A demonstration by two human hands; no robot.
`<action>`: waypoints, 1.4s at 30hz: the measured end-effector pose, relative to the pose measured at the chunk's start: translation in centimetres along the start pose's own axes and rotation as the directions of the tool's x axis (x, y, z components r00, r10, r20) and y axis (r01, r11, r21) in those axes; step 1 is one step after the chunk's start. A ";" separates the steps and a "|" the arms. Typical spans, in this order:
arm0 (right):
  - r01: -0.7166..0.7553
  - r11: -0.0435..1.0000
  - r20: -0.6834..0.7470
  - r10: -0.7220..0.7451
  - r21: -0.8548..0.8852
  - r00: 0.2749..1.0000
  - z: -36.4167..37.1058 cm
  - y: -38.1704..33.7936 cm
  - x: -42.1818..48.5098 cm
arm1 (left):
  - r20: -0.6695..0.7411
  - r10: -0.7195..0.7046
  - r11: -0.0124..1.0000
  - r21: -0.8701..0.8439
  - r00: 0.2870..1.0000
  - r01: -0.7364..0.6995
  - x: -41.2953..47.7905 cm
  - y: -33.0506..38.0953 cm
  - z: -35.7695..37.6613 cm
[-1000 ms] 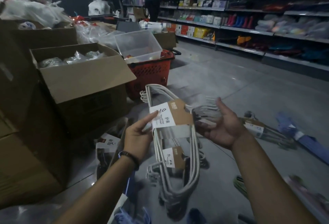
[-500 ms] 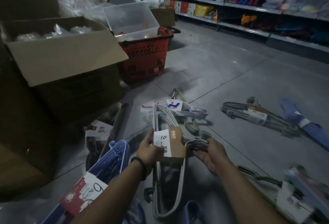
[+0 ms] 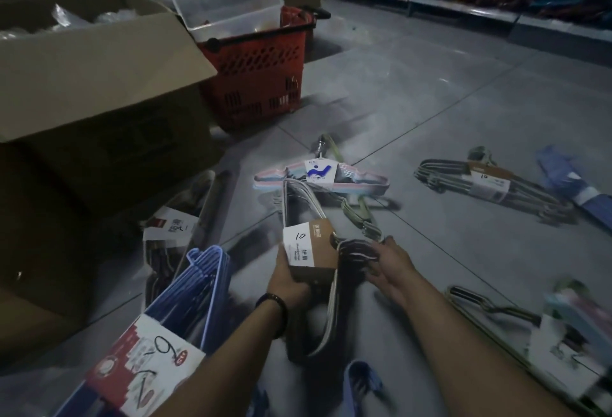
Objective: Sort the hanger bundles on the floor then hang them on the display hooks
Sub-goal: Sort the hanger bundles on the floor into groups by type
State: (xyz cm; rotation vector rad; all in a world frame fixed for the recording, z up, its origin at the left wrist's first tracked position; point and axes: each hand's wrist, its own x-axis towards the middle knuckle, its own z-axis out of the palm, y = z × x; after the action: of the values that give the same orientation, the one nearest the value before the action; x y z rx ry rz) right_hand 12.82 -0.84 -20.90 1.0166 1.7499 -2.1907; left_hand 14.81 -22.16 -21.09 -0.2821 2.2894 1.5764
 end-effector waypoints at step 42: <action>0.292 -0.137 0.258 0.224 -0.947 0.940 -11.1 12.5 -17.5 | 0.450 -0.258 0.541 0.800 0.855 -0.259 -15.3 -6.2 4.0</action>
State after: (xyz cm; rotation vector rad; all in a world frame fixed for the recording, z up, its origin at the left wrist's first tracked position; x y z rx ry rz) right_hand 36.98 0.54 -21.55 0.0369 2.3369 -0.2140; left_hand 31.71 -21.15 -21.75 0.3771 2.2515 0.2627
